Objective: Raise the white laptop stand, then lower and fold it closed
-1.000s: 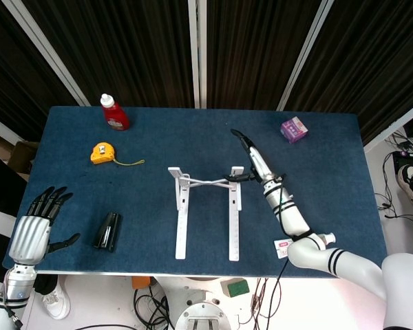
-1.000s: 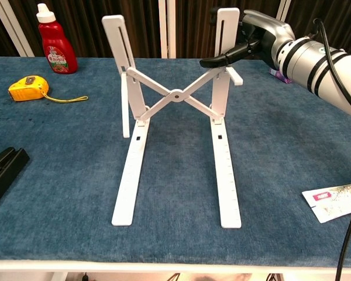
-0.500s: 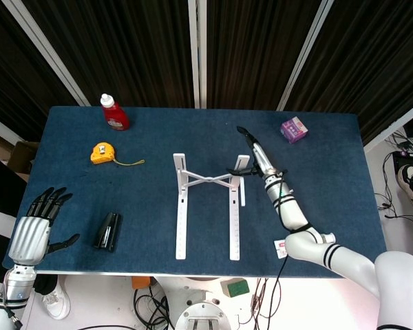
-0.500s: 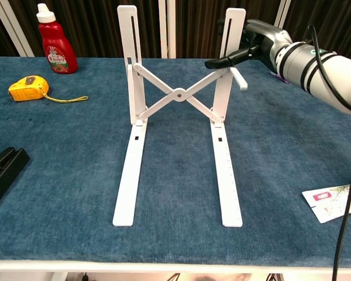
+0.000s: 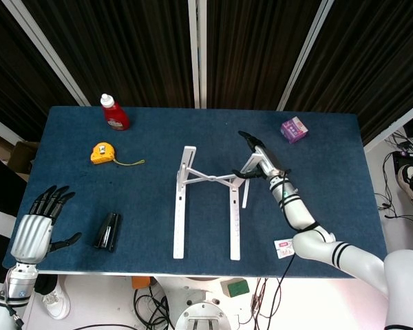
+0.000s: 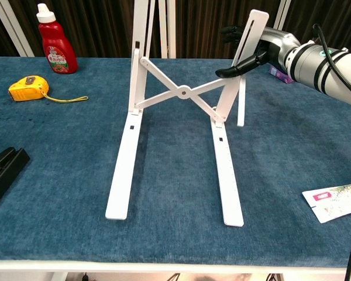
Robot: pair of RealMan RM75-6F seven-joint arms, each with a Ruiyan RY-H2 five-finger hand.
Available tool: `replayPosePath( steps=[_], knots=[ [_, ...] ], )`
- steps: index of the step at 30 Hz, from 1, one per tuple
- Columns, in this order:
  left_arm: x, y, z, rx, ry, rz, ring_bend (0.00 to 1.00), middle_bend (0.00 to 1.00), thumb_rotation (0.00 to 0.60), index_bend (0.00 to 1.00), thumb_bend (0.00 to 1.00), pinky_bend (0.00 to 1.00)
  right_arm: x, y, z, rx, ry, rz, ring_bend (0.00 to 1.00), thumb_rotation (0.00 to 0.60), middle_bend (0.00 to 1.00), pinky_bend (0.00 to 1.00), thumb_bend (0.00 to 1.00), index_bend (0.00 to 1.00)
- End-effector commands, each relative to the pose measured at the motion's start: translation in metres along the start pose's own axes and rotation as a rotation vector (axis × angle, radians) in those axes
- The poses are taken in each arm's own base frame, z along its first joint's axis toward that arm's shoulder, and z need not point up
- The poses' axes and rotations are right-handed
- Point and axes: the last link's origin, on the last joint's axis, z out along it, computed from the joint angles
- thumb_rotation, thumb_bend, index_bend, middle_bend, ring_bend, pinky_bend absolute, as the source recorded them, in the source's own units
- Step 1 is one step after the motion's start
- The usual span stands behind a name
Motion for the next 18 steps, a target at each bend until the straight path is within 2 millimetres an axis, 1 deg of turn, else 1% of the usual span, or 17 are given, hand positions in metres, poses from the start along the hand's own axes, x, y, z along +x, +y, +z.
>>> replayPosePath(
  steps=[1,6,13,18],
  knots=[
    [0.000,0.000,0.001,0.001,0.000,0.001,0.04,0.11,0.600,0.17,0.07,0.15,-0.005,-0.007,0.008,0.001,0.007,0.022,0.00,0.600,0.06,0.00,0.00,0.00],
    [0.001,-0.002,0.001,0.010,-0.001,0.002,0.04,0.11,0.600,0.17,0.07,0.15,-0.007,-0.021,0.008,0.052,0.004,0.067,0.00,0.600,0.06,0.00,0.00,0.00],
    [0.002,-0.003,-0.001,0.011,0.003,0.002,0.04,0.11,0.600,0.17,0.07,0.15,0.003,-0.029,-0.011,0.113,-0.002,0.093,0.00,0.600,0.06,0.00,0.00,0.00],
    [0.002,-0.002,-0.001,0.006,0.005,0.000,0.04,0.11,0.600,0.17,0.07,0.15,0.010,-0.029,-0.023,0.116,-0.017,0.092,0.00,0.600,0.06,0.00,0.00,0.00]
  ],
)
